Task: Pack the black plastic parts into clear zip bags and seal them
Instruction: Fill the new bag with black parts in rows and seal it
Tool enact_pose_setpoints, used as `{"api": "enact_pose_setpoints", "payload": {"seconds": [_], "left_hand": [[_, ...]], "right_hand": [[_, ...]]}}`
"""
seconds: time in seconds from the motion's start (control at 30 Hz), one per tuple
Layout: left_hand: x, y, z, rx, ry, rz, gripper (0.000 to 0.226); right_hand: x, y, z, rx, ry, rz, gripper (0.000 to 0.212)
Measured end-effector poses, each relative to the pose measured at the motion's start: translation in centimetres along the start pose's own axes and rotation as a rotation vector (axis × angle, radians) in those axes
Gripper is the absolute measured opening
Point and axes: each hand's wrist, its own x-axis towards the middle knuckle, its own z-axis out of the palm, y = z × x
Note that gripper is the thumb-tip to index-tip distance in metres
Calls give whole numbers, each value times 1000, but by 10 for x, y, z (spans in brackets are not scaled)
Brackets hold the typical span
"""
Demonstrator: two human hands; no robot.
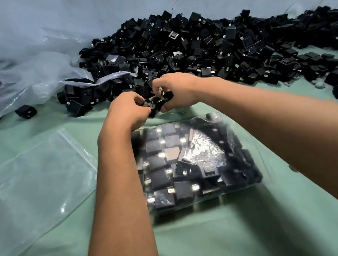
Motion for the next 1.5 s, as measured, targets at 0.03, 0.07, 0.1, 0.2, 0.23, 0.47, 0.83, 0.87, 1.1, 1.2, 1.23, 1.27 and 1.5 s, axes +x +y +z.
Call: {"api": "enact_pose_setpoints", "payload": {"seconds": [0.03, 0.07, 0.1, 0.2, 0.23, 0.47, 0.83, 0.87, 1.1, 1.2, 1.23, 1.27, 1.5], "left_hand": [[-1, 2, 1, -18, -12, 26, 25], [-3, 3, 1, -40, -10, 54, 18], [-5, 6, 2, -68, -2, 82, 12], [-14, 16, 0, -195, -86, 198, 10], [-18, 21, -3, -234, -204, 243, 16], [-36, 49, 4, 60, -659, 264, 67], [-29, 47, 12, 41, -635, 288, 25], [-29, 47, 12, 25, -623, 296, 21], [-34, 68, 31, -68, -435, 493, 32], [-38, 80, 41, 12, -448, 577, 36], [-38, 82, 45, 22, -439, 592, 33], [-39, 84, 47, 21, -422, 605, 31], [-35, 81, 51, 2, -323, 644, 16]], "right_hand": [[-3, 2, 0, -29, -7, 21, 45], [-7, 5, -1, -36, -21, 48, 44], [-13, 10, -2, -26, -32, 81, 43], [-40, 30, -10, 56, 32, 213, 34], [-51, 36, -11, 160, 123, 283, 27], [-150, 23, 14, 1325, 789, 638, 28], [-203, 21, 32, 1170, 563, 534, 29], [-204, 22, 31, 1182, 529, 508, 30], [-216, 22, 19, 1188, 345, 327, 39], [-214, 20, 20, 1130, 353, 276, 38], [-213, 20, 21, 1141, 354, 270, 39], [-212, 20, 22, 1151, 349, 263, 40], [-210, 16, 23, 1136, 356, 288, 39]]}}
